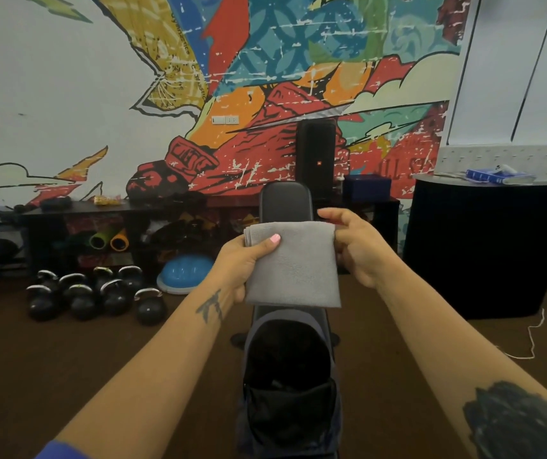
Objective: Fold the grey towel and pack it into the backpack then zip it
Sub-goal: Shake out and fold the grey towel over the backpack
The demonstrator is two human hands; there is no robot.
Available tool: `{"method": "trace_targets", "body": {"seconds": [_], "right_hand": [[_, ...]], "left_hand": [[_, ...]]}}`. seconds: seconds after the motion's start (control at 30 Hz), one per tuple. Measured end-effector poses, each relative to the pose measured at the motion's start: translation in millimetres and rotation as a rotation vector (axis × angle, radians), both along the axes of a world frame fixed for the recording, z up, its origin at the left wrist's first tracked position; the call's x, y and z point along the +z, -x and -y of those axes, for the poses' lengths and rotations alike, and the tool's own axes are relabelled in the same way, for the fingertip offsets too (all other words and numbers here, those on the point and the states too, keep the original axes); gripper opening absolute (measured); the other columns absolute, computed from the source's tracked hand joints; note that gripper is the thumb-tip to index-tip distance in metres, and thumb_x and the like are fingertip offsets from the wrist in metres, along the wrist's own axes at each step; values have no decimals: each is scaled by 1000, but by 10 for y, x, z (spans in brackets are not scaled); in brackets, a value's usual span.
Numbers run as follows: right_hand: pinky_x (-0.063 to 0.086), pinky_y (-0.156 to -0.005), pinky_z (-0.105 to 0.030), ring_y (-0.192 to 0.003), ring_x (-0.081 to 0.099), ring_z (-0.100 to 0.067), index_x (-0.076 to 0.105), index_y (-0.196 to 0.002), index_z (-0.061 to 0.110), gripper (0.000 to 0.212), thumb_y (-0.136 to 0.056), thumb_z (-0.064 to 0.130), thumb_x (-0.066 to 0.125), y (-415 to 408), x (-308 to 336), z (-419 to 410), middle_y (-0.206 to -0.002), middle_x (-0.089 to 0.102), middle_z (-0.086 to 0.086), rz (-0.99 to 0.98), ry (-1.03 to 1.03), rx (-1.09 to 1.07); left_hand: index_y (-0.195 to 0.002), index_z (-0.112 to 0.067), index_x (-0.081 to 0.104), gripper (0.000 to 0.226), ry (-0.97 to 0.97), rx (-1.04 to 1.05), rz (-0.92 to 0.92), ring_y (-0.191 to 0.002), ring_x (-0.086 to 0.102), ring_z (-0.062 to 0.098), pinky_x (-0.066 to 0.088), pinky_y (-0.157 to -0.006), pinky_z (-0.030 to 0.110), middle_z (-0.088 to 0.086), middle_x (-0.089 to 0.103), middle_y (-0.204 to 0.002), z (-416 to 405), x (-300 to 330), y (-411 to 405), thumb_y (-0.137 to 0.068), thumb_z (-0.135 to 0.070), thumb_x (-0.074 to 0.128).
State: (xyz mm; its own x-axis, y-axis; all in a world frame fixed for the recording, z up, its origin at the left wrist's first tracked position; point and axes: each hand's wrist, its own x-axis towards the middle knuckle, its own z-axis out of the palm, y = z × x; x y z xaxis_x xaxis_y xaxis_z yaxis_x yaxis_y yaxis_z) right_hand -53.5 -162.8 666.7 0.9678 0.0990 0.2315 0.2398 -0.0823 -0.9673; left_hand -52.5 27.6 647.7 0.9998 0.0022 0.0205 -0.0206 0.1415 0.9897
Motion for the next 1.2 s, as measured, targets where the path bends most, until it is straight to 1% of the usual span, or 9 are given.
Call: {"method": "trace_targets", "body": {"seconds": [0.1,0.17,0.33,0.53,0.7,0.83,1.0,1.1,1.2], "right_hand": [[49,-80,-39,-89,62,-24,58,-117,9,39,-96,34,37,34,-65,-32,-97,67,-7,-176,-175,84],[49,-85,-39,-96,63,-23,60,-116,13,48,-93,51,42,45,-111,-87,-105,67,-6,-219,-93,80],[48,-62,-27,-85,61,-16,59,-109,12,27,-94,33,53,13,-183,-251,-100,65,-3,-212,-61,-135],[50,-74,-33,-83,59,-20,60,-93,9,29,-95,36,49,-73,-280,-294,-88,62,-5,69,101,-337],[42,-67,-19,-81,55,-5,61,-97,17,20,-94,34,51,-36,-201,-331,-89,61,5,186,327,-171],[43,-66,-15,-77,57,-1,64,-93,17,14,-93,29,56,-5,-153,-438,-84,62,10,222,361,-44],[50,-74,-21,-94,63,-14,60,-104,19,26,-89,39,58,7,-172,-388,-100,64,4,21,336,95],[53,-77,-25,-93,65,-16,66,-100,19,26,-77,27,75,29,-237,-286,-100,68,0,-169,385,240],[55,-67,-25,-85,64,-18,67,-97,13,21,-77,19,74,65,-304,-287,-97,68,-6,-259,109,159]], "left_hand": [[-101,-16,66,27,40,97,42,-102,65,27,51,-93,48,7,69,-108,-4,-33,-29,-77,-24,74],[-98,-18,66,24,11,147,72,-103,65,26,51,-94,47,5,69,-108,8,-68,-52,-77,-25,74],[-102,-15,66,30,-66,216,170,-97,67,23,55,-86,41,4,70,-103,50,-136,-47,-75,-24,77],[-108,-13,65,32,-26,13,85,-100,64,26,54,-72,32,8,68,-107,-56,-187,-38,-78,-20,72],[-98,-20,69,48,-182,-313,-39,-82,64,17,49,-78,33,2,69,-93,-344,-10,-41,-85,-58,43],[-105,-16,69,60,-537,-363,-9,-98,68,22,53,-91,41,5,71,-106,-321,131,-69,-72,-65,61],[-97,-16,69,41,-702,-222,83,-95,68,27,52,-93,48,7,71,-101,-303,70,-64,-79,-53,62],[-97,-16,69,37,-641,-162,110,-95,68,28,52,-92,49,8,71,-101,-378,-20,-44,-83,-49,60],[-90,-22,67,27,-559,-99,132,-93,67,26,54,-89,44,5,71,-98,-440,-126,-23,-85,-48,58]]}}
